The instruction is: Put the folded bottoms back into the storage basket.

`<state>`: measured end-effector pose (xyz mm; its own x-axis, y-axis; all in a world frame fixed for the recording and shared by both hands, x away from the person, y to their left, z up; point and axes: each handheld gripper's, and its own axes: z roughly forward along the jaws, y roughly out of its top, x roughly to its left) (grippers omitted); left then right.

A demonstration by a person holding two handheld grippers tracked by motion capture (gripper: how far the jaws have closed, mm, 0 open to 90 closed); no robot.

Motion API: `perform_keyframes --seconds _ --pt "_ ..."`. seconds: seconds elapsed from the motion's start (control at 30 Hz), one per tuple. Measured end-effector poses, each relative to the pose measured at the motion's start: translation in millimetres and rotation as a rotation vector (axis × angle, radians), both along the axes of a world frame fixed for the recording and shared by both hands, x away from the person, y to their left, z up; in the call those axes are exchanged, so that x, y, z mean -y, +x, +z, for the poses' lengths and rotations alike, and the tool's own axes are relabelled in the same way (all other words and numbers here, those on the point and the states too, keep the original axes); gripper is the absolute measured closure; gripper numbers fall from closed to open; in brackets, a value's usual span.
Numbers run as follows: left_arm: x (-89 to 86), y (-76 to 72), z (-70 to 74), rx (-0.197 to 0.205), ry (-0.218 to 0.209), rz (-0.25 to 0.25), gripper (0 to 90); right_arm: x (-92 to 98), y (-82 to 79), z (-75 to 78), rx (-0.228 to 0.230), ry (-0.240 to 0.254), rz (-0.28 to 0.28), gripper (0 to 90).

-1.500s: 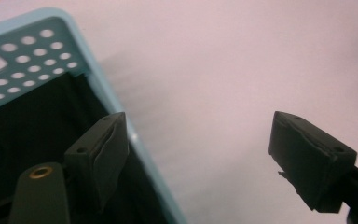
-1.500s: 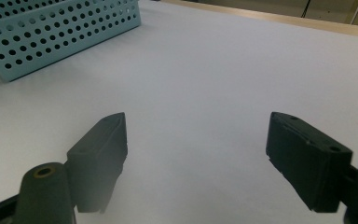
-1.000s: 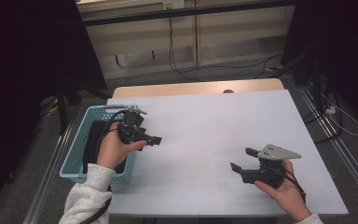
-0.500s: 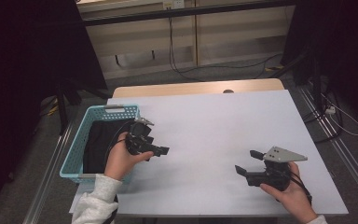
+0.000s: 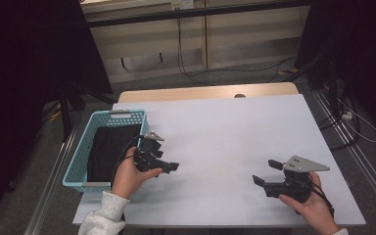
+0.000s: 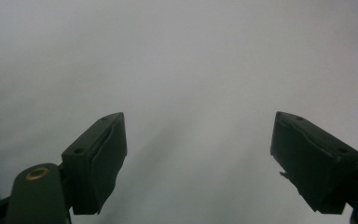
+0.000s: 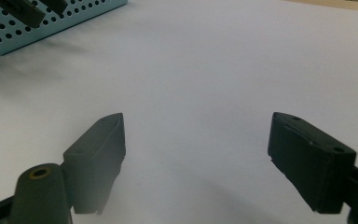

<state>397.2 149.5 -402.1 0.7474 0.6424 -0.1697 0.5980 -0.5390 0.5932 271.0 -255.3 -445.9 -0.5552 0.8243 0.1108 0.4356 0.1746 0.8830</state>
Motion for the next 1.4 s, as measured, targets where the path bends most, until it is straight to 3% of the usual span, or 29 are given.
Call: perform_keyframes --seconds 0.4,0.53,1.4 --pt "-4.0 -9.4 -7.7 0.001 -0.017 -0.015 18.0 7.1 -1.8 -2.2 -0.003 -0.004 -0.005 18.7" --pt "-4.9 -12.9 -8.6 0.022 -0.009 -0.024 17.9 7.8 -2.0 -3.0 -0.007 -0.007 -0.003 18.7" --pt "-13.6 -24.4 -17.0 0.021 -0.034 -0.038 17.6 6.8 -3.5 -5.5 -0.017 -0.027 0.010 18.2"
